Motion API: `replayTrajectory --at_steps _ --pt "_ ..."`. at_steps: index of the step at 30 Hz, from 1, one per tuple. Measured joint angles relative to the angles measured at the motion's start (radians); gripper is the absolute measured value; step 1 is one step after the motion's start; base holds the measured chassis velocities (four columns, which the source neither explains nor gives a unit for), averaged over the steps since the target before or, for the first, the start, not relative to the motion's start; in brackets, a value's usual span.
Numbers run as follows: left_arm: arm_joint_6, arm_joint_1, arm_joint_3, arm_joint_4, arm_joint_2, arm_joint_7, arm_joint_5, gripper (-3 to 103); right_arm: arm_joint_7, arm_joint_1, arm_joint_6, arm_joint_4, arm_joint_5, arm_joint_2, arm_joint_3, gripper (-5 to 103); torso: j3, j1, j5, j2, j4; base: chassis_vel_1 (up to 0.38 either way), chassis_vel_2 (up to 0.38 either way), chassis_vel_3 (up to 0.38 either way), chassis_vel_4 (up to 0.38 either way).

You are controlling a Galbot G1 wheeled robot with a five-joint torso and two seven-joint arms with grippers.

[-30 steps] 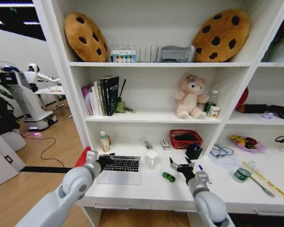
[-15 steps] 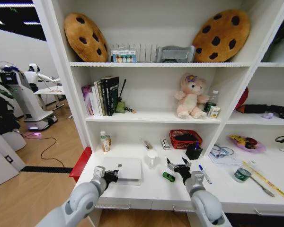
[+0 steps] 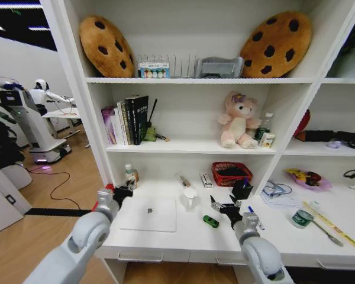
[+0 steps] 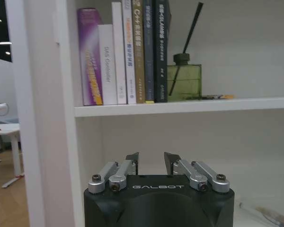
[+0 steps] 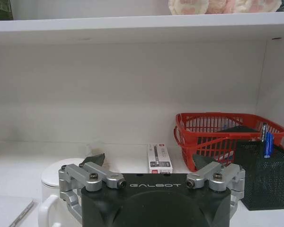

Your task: Organize the objects on the table.

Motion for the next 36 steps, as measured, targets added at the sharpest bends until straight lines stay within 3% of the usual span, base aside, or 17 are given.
replayTrajectory --at_steps 2,6,7,8,13,16,18,25,27,36 --pt "-0.05 0.084 -0.046 -0.021 -0.063 -0.007 0.046 44 0.004 -0.01 -0.007 0.023 0.017 -0.014 0.008 100 0.0 0.0 -0.0003 0.0 -0.0002 0.0 0.0 0.0 0.0" --pt "-0.063 0.179 -0.1 -0.058 -0.108 0.01 0.085 49 0.006 -0.02 -0.009 0.041 0.026 -0.019 0.017 100 0.0 0.0 -0.0003 0.0 -0.0002 0.0 0.0 0.0 0.0" --pt "-0.071 0.247 -0.145 -0.089 -0.133 0.042 0.111 60 0.006 -0.03 -0.01 0.054 0.029 -0.02 0.025 100 0.0 0.0 0.0 0.0 0.0003 0.0 0.0 0.0 0.0" --pt "-0.071 0.247 -0.145 -0.089 -0.133 0.042 0.111 60 0.006 -0.03 -0.01 0.054 0.029 -0.02 0.025 100 0.0 0.0 0.0 0.0 0.0003 0.0 0.0 0.0 0.0" --pt "-0.072 0.363 -0.186 -0.185 -0.161 0.112 0.141 82 0.017 -0.086 -0.013 0.101 0.03 -0.004 0.062 100 0.0 0.0 0.0001 0.0 -0.0009 0.0 0.0 0.0 0.0" --pt "-0.072 0.407 -0.193 -0.215 -0.176 0.126 0.15 88 0.028 -0.09 -0.02 0.118 0.041 0.0 0.062 100 0.0 0.0 0.0 0.0 -0.0004 0.0 0.0 0.0 0.0" --pt "-0.069 0.456 -0.206 -0.246 -0.184 0.137 0.149 97 0.03 -0.098 -0.023 0.132 0.042 0.003 0.064 100 0.0 0.0 -0.0001 0.0 0.0002 0.0 0.0 0.0 0.0" --pt "-0.064 0.533 -0.211 -0.306 -0.2 0.127 0.15 100 0.034 -0.117 -0.021 0.149 0.042 0.005 0.08 100 0.0 0.0 0.0001 0.0 -0.0001 0.0 0.0 0.0 0.0" --pt "-0.062 0.534 -0.2 -0.308 -0.215 0.102 0.174 100 0.035 -0.114 -0.021 0.151 0.043 0.002 0.078 100 0.0 0.0 -0.0001 0.0 -0.0001 0.0 0.0 0.0 0.0" --pt "-0.06 0.531 -0.195 -0.305 -0.219 0.091 0.186 100 0.035 -0.111 -0.02 0.155 0.051 -0.006 0.075 100 0.0 0.0 0.0 0.0 -0.0002 0.0 0.0 0.0 0.0"
